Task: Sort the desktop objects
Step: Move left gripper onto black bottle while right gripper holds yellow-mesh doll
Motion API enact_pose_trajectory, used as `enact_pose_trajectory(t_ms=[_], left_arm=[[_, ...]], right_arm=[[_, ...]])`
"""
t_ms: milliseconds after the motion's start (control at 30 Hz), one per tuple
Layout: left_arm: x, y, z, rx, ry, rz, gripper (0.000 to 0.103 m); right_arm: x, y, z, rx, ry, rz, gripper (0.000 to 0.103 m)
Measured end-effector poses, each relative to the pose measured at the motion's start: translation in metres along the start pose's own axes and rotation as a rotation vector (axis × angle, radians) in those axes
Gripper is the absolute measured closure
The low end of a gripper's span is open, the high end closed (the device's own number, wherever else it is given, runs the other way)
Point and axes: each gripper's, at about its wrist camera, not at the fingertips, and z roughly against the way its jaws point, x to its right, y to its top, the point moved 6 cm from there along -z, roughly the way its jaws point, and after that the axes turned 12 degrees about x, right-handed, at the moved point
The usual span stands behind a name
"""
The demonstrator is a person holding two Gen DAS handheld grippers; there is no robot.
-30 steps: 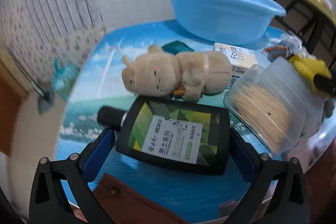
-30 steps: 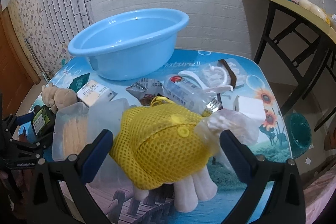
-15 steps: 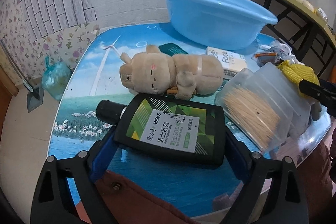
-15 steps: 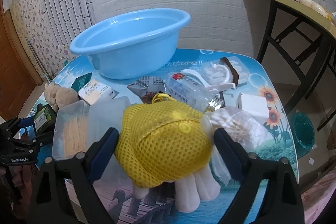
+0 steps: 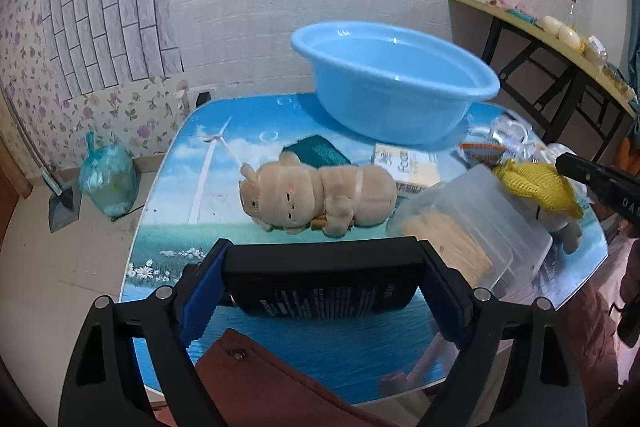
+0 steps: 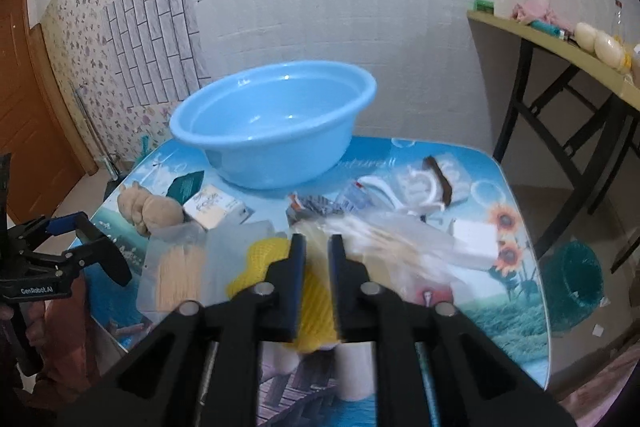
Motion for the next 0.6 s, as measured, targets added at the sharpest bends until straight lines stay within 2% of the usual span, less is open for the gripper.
enact_pose_trajectory(t_ms=[100, 133, 167, 200, 233, 267, 467, 600], left_arm=[[0.004, -0.002, -0.001, 0.006, 0.016, -0.041, 0.014], [0.007, -0.003, 0.0, 0.005, 0.019, -0.051, 0.014], [0.007, -0.003, 0.0, 0.007, 0.021, -0.058, 0.014], [0.008, -0.002, 0.0, 0.009, 0.022, -0.06, 0.014], [0.008, -0.002, 0.0, 0.01, 0.022, -0.059, 0.014], [0.007, -0.002, 0.0, 0.011, 0.02, -0.057, 0.014], [0.008, -0.009, -0.005, -0.009, 0.033, -0.087, 0.011], [0.011, -0.017, -0.012, -0.036, 0.038, -0.111, 0.004]], right_arm=[[0.003, -0.001, 0.001, 0.01, 0.001, -0.012, 0.088], [0.004, -0.002, 0.001, 0.006, -0.006, -0.013, 0.077], [0.006, -0.003, 0.0, -0.002, -0.012, -0.017, 0.062], [0.007, -0.005, -0.001, -0.01, -0.013, -0.026, 0.054], [0.009, -0.007, -0.001, -0.014, -0.009, -0.032, 0.041], [0.01, -0.009, -0.002, -0.02, 0.0, -0.039, 0.035], [0.01, -0.019, -0.008, -0.055, 0.005, -0.039, 0.024], [0.008, -0.025, -0.013, -0.085, 0.023, -0.044, 0.017]])
